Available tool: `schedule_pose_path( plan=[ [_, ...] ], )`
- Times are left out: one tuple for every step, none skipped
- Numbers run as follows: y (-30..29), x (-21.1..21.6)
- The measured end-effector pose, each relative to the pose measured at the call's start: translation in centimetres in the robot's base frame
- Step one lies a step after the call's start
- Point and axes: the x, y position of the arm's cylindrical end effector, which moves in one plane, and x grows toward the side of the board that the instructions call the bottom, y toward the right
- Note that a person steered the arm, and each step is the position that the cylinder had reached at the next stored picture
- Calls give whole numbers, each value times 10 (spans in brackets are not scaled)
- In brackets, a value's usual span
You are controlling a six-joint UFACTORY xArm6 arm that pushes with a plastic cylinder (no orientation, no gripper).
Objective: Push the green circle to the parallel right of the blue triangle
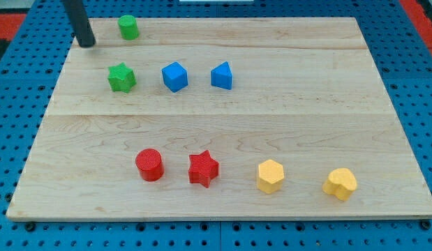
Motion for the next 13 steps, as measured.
schedule_pose_path(
  plan=[
    [43,-33],
    [140,-19],
    [230,-8],
    [215,-50],
    [241,-26],
    [284,15],
    [349,34],
    [353,28],
    [358,7],
    [378,27],
    [381,81],
    [382,74],
    [384,71]
  ],
)
